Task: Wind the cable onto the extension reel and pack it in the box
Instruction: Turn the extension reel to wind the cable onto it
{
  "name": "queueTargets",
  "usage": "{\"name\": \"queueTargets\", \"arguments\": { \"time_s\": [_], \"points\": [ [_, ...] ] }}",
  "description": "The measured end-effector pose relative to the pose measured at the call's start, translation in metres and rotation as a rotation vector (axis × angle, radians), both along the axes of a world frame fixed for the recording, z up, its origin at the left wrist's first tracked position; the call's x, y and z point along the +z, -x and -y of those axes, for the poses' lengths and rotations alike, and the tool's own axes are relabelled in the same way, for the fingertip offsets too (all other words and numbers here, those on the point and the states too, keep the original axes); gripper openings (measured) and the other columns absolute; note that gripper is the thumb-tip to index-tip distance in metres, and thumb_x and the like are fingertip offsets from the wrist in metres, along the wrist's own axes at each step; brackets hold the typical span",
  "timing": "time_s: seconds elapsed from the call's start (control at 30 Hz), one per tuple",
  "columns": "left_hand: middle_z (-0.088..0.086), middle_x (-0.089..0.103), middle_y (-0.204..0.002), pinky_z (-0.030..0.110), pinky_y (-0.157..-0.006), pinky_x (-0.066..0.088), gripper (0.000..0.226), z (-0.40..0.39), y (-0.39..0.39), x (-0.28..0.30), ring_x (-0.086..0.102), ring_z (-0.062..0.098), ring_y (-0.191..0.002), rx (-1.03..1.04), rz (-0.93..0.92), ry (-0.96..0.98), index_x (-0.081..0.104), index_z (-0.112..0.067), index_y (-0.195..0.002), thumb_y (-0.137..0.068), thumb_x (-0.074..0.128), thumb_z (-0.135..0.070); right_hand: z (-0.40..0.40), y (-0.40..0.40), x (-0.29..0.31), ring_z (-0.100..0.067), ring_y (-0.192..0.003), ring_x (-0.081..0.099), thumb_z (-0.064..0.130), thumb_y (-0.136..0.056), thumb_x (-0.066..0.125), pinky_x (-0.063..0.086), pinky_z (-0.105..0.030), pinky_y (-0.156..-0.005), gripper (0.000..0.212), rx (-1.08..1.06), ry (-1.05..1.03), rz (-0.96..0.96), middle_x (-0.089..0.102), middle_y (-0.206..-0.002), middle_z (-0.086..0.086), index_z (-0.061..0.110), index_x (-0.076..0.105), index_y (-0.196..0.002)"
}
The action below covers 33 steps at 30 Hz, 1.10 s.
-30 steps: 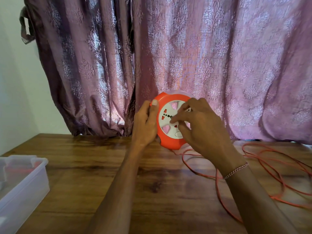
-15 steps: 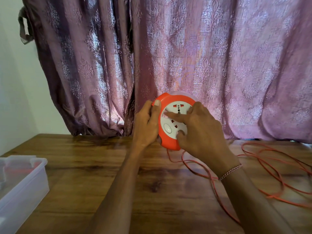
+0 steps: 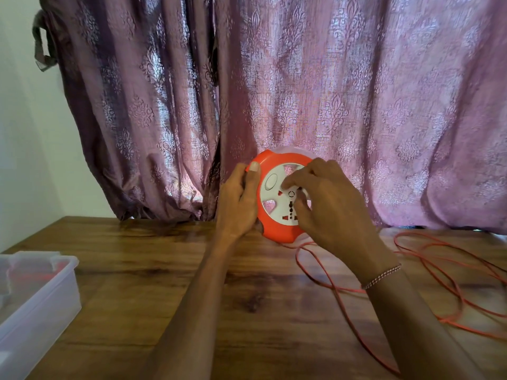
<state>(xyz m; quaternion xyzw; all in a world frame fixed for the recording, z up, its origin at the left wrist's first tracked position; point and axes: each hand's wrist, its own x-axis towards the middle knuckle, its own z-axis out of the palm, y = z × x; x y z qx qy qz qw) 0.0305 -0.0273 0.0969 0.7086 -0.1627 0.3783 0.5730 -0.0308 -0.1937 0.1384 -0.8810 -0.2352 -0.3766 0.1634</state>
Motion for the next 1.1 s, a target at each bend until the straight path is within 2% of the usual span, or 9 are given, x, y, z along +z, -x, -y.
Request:
{"name": "queueTargets", "arguments": {
  "time_s": [0.17, 0.27, 0.37, 0.5, 0.6, 0.8, 0.9, 1.0, 1.1],
  "points": [
    [-0.015, 0.055, -0.065, 0.040, -0.063, 0.046, 0.036, -0.001, -0.002, -0.001, 0.048, 0.006, -0.063, -0.016, -0.007, 0.007, 0.044, -0.032, -0.073, -0.102, 0.043, -0.054, 0.000, 0.000, -0.002, -0.030, -0.120, 0.038, 0.002, -0.070, 0.062, 0.049, -0.040, -0.074, 0.056, 0.029, 0.215, -0.071, 0.047, -0.136, -0.005, 0.044, 0.070, -0.106],
    [-0.016, 0.054, -0.063, 0.037, -0.061, 0.045, 0.038, 0.000, -0.002, -0.002, 0.046, 0.003, -0.060, -0.019, 0.001, 0.001, 0.042, -0.030, -0.072, -0.102, 0.043, -0.054, -0.001, 0.000, -0.003, -0.031, -0.112, 0.043, 0.013, -0.073, 0.062, 0.051, -0.041, -0.066, 0.048, -0.019, 0.209, -0.003, 0.052, -0.126, -0.006, 0.047, 0.070, -0.105],
    [-0.016, 0.054, -0.061, 0.035, -0.059, 0.043, 0.037, 0.001, -0.002, -0.001, 0.044, 0.000, -0.057, 0.001, 0.022, -0.014, 0.041, -0.034, -0.071, -0.102, 0.043, -0.054, -0.001, 0.001, -0.006, -0.029, -0.109, 0.044, 0.036, -0.071, 0.036, 0.051, -0.041, -0.064, 0.052, -0.046, 0.135, 0.006, 0.050, -0.116, -0.005, 0.052, 0.064, -0.112],
    [-0.017, 0.051, -0.060, 0.034, -0.059, 0.041, 0.035, 0.001, -0.001, 0.001, 0.042, 0.001, -0.057, 0.003, 0.021, 0.001, 0.044, -0.040, -0.069, -0.101, 0.043, -0.055, -0.006, 0.001, -0.011, -0.031, -0.105, 0.054, 0.051, -0.075, 0.059, 0.050, -0.041, -0.073, 0.061, -0.180, 0.032, -0.047, 0.055, -0.108, -0.007, 0.054, 0.041, -0.134],
    [-0.016, 0.054, -0.062, 0.039, -0.063, 0.045, 0.033, 0.000, 0.000, 0.002, 0.046, 0.006, -0.061, -0.012, 0.010, 0.031, 0.048, -0.041, -0.071, -0.100, 0.043, -0.056, -0.011, 0.001, -0.010, -0.035, -0.096, 0.062, 0.068, -0.081, 0.048, 0.049, -0.040, -0.073, 0.064, -0.300, -0.068, -0.029, 0.072, -0.098, -0.005, 0.037, 0.048, -0.136],
    [-0.014, 0.055, -0.064, 0.052, -0.066, 0.049, 0.035, 0.001, 0.000, 0.001, 0.049, 0.008, -0.063, -0.009, -0.002, 0.019, 0.046, -0.039, -0.071, -0.100, 0.043, -0.057, -0.010, 0.009, -0.002, -0.032, -0.096, 0.063, 0.060, -0.088, 0.047, 0.050, -0.038, -0.073, 0.053, -0.319, -0.028, -0.024, 0.073, -0.100, -0.001, 0.028, 0.055, -0.129],
    [-0.007, 0.060, -0.067, 0.051, -0.065, 0.052, 0.036, -0.001, -0.002, -0.001, 0.058, 0.015, -0.065, -0.038, -0.015, 0.050, 0.049, -0.034, -0.074, -0.099, 0.044, -0.059, -0.004, 0.008, 0.003, -0.028, -0.107, 0.054, 0.031, -0.088, 0.057, 0.051, -0.043, -0.076, 0.031, -0.145, -0.032, -0.021, 0.063, -0.110, -0.001, 0.030, 0.060, -0.120],
    [-0.005, 0.061, -0.068, 0.044, -0.065, 0.052, 0.044, -0.002, -0.002, -0.002, 0.060, 0.017, -0.066, -0.052, -0.010, 0.070, 0.050, -0.021, -0.079, -0.099, 0.044, -0.059, 0.001, 0.004, 0.000, -0.025, -0.119, 0.042, 0.006, -0.081, 0.058, 0.051, -0.046, -0.079, 0.044, -0.041, 0.021, -0.093, 0.051, -0.127, -0.002, 0.039, 0.068, -0.109],
    [-0.009, 0.058, -0.069, 0.041, -0.066, 0.049, 0.045, -0.003, -0.003, -0.002, 0.053, 0.009, -0.066, -0.057, -0.002, 0.072, 0.050, -0.019, -0.079, -0.098, 0.044, -0.059, -0.003, 0.007, 0.000, -0.024, -0.127, 0.034, 0.008, -0.082, 0.057, 0.052, -0.045, -0.080, 0.054, -0.066, 0.098, -0.134, 0.043, -0.139, -0.001, 0.050, 0.063, -0.115]
  ]
}}
